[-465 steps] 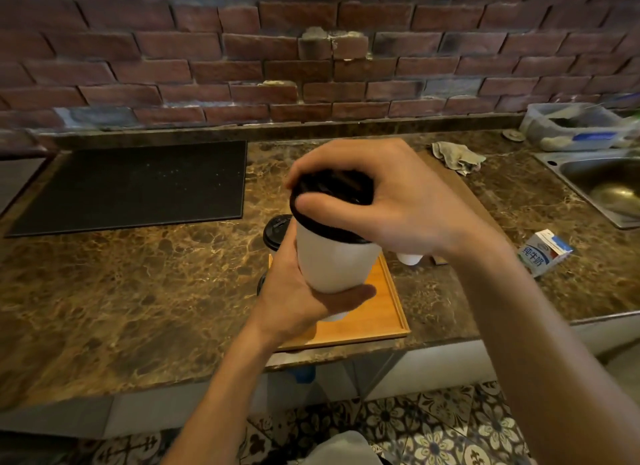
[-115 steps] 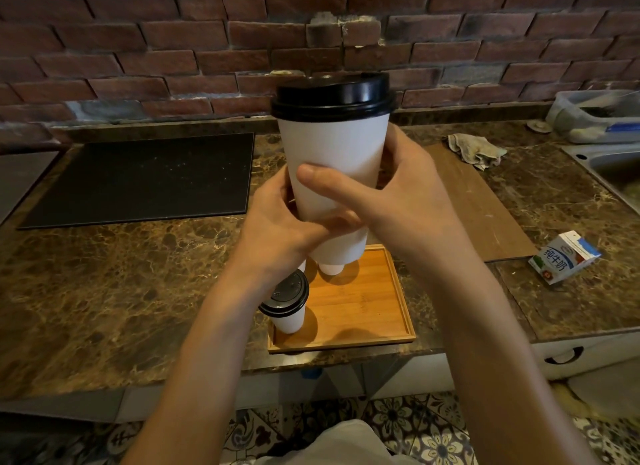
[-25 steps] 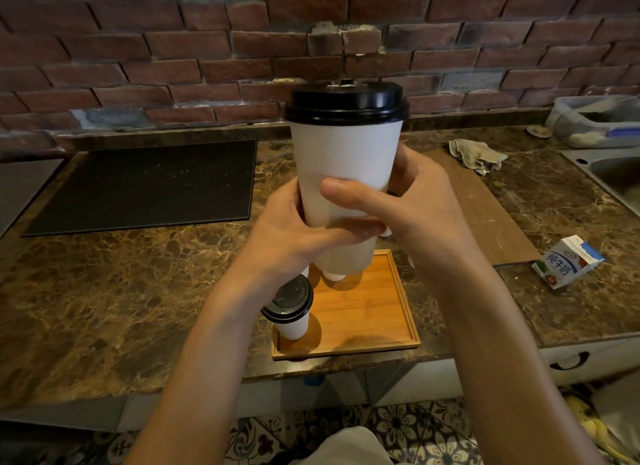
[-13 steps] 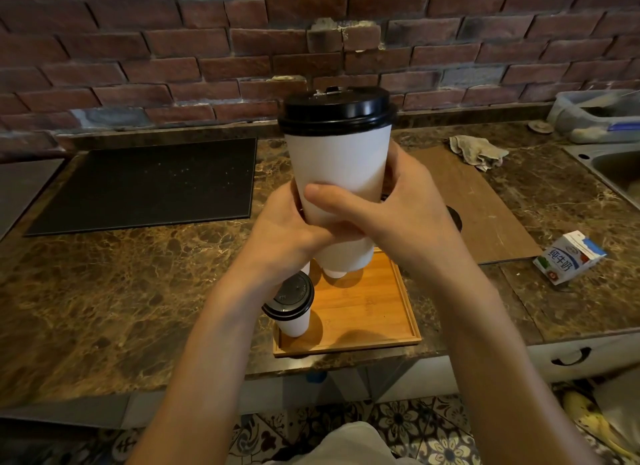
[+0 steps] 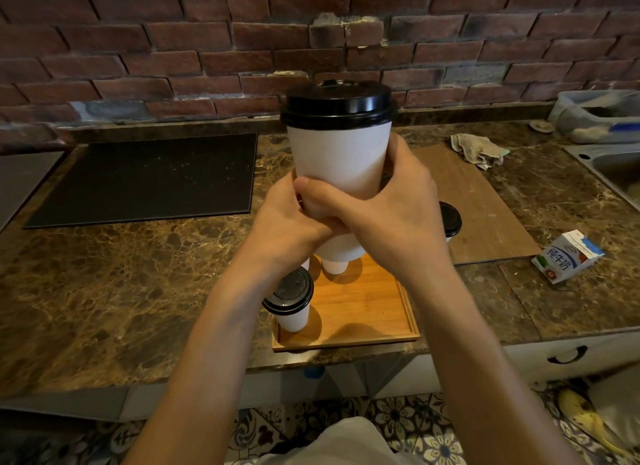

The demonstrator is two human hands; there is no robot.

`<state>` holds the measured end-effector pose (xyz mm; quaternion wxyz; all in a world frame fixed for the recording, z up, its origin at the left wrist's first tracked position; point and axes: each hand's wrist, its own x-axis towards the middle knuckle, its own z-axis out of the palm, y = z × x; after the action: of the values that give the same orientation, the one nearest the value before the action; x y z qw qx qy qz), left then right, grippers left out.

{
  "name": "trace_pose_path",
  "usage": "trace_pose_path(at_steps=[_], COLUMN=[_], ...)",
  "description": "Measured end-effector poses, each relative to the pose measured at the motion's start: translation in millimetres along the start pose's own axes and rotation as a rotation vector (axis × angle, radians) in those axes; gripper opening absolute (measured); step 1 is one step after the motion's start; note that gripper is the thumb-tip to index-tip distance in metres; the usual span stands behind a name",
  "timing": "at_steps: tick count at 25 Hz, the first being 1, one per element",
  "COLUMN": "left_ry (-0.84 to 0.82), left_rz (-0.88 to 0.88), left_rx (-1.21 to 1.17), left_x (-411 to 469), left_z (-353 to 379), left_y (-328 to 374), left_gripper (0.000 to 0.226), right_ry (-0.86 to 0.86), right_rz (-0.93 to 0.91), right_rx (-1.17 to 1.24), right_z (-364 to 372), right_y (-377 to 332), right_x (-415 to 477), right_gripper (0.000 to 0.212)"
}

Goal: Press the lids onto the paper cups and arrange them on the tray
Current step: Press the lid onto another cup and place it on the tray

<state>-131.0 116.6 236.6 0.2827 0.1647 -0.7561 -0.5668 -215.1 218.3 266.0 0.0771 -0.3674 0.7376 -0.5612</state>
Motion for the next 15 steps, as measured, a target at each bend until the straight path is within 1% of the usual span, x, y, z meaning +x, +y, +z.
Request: trace_pose_path(at_steps=[2, 8, 9, 12, 14, 15], left_ry=[-0.026, -0.114, -0.136, -0.166, -0.147, -0.130], left_rz=[0.012, -0.006, -0.010, -0.017, -0.012, -0.013], left_rx=[-0.019, -0.048, -0.053, -0.071, -0.059, -0.051], left_x=[-1, -2, -2, -3, -3, -3], left_z=[-2, 0, 0, 0, 1, 2], left_y=[4, 11, 11, 10, 9, 9], left_gripper=[0.047, 0.040, 0.042, 0.061, 0.065, 0.064], right_ry=[-0.024, -0.149, -0.179, -0.271, -0.303, -0.308], right_rz=[0.019, 0.053, 0.061, 0.064, 0.056, 0.051], right_rx=[0.091, 0.300, 0.325, 0.358, 0.339, 0.324], right_z=[-7, -18, -19, -24, -26, -26], right_y=[0, 7, 9, 13, 15, 15], right_x=[4, 7, 8, 11, 13, 13], right_gripper=[0.075, 0.066, 0.064, 0.061, 0.062, 0.062])
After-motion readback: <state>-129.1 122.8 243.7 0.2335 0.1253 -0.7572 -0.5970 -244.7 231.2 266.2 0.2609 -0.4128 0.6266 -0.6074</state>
